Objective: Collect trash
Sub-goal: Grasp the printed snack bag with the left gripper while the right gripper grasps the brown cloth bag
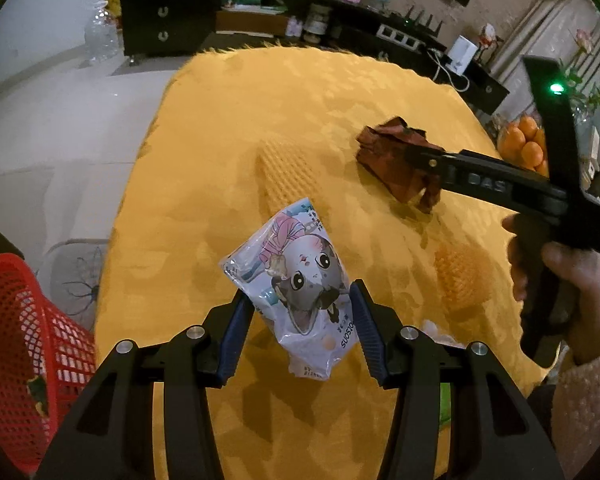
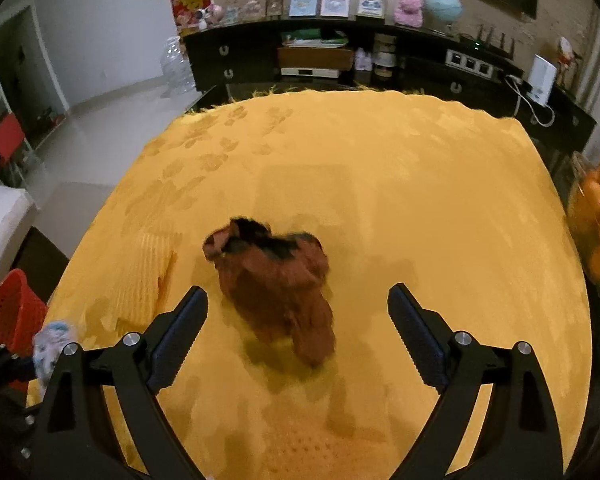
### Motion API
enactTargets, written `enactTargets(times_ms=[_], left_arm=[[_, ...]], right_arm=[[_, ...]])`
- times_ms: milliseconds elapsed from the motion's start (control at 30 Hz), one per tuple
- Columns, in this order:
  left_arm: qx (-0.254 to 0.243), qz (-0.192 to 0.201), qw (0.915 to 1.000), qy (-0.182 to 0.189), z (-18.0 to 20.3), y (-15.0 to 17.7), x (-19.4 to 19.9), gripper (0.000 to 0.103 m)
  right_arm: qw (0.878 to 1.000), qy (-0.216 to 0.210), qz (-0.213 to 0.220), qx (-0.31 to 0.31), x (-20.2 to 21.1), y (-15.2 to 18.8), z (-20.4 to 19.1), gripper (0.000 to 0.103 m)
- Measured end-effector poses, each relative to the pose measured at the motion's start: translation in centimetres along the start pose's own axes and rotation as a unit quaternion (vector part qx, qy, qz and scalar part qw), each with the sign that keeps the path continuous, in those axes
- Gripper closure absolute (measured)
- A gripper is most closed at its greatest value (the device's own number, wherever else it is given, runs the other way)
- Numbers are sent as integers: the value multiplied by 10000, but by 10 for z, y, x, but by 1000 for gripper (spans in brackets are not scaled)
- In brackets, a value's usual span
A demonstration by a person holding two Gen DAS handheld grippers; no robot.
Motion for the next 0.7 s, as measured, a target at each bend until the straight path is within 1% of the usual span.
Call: enactTargets(times_ms=[267,300,333,367,400,533,700], left_arm=[[67,27,9999,-106,-13,-2,1,55],[71,38,9999,-125,-15,-2,1,55],[91,49,9999,-136,-17,-3,2,55],[109,57,9998,-142,-19,-3,2,56],[132,69,9998,-156,-22,-4,3,55],[188,130,9995,-227,-29,-5,9,55],[200,254,9990,-307,-36,-7,22,55]], right_arm=[[9996,-19,-266,87,-32,-6,-8,14],[9995,3,-288,119,-35,-5,-8,15],[9994,-12,-305,137,-35,-4,-9,21],[9993,-82,-344,145,-37,-3,-10,24],[9990,-135,-383,159,-38,-2,-12,31],[9990,-72,-336,280,-33,3,-16,36],[9994,-166,-296,97,-17,13,-19,37]])
Point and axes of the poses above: each gripper's, at about its wrist camera, not at the fingertips, and x roughly against the way its jaws point, z to its right, y to its underside, the point moved 7 cm from there along -x, roughly the way its jaws point, and after that the axes turned 1 degree about -y, right-handed, at the moved point
